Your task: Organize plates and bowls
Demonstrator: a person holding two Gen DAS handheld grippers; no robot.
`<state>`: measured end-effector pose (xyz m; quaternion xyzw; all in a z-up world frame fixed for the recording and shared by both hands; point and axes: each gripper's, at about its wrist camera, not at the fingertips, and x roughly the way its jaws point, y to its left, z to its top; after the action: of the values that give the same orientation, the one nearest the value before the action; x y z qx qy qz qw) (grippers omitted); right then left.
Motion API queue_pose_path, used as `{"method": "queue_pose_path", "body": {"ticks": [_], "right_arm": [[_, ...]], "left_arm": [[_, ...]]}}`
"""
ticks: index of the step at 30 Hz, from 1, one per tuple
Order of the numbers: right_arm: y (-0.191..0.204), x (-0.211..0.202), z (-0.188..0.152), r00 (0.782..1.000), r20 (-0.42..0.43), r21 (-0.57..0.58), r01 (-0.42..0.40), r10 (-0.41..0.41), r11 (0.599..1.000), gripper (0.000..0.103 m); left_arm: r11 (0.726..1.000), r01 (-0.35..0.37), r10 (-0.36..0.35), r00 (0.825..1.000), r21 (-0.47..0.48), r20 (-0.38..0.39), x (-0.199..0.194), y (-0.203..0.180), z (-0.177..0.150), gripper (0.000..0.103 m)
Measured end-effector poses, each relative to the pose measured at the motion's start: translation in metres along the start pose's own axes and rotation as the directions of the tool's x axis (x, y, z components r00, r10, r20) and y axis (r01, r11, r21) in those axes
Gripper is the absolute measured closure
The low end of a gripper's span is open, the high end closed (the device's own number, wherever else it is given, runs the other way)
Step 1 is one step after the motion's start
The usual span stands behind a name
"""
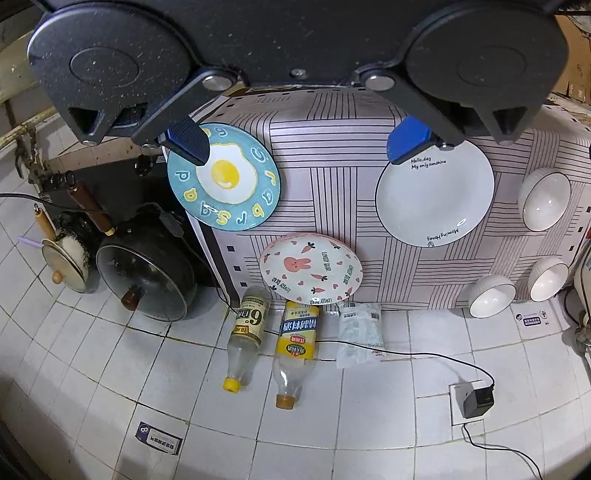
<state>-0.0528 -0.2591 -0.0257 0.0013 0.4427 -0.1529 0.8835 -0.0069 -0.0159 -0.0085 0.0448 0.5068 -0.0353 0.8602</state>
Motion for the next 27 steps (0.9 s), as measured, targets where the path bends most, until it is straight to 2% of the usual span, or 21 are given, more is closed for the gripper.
{"method": "queue_pose_path", "body": {"ticks": [10,13,16,17,20,21,24,25,27], "right_arm": [[-0.005,0.006,-0.002,1.0,-0.006,0.017,-0.011,0.011,1.0,0.0],[-0.004,0.007,-0.003,0.999,0.026,0.001,-0.038,0.038,0.999,0.0],[0.0,0.01,-0.008,0.992,0.092,-0.028,-0.084,0.086,0.996,0.0],[0.002,0.013,-0.011,0.987,0.116,-0.042,-0.106,0.11,0.994,0.0],[0.006,0.024,-0.019,0.965,0.196,-0.102,-0.157,0.175,0.982,0.0],[0.006,0.029,-0.022,0.954,0.22,-0.114,-0.18,0.202,0.977,0.0],[0.004,0.055,-0.021,0.932,0.19,-0.069,-0.302,0.309,0.951,0.005],[0.003,0.067,-0.021,0.923,0.177,-0.04,-0.34,0.342,0.94,0.009],[0.003,0.089,-0.024,0.9,0.171,0.002,-0.407,0.401,0.913,0.011]], "left_arm": [[1.0,0.0,0.0,1.0,0.027,0.001,0.008,-0.001,0.006,0.003],[1.0,0.01,-0.01,1.0,0.028,0.011,0.013,0.002,0.009,0.003],[1.0,0.014,-0.014,1.0,0.02,0.006,0.026,0.005,0.012,0.003],[1.0,0.022,-0.022,1.0,0.012,0.01,0.03,0.006,0.013,0.004],[0.988,0.156,-0.157,0.986,0.019,0.048,0.039,0.012,0.013,0.003],[0.985,0.169,-0.171,0.983,0.039,0.062,0.042,0.011,0.013,0.003],[0.986,0.124,-0.136,0.984,0.109,0.117,0.059,0.003,0.015,0.003],[0.986,0.118,-0.132,0.983,0.118,0.124,0.068,0.001,0.015,0.003],[0.985,0.126,-0.139,0.984,0.12,0.107,0.091,-0.001,0.019,0.003]]}}
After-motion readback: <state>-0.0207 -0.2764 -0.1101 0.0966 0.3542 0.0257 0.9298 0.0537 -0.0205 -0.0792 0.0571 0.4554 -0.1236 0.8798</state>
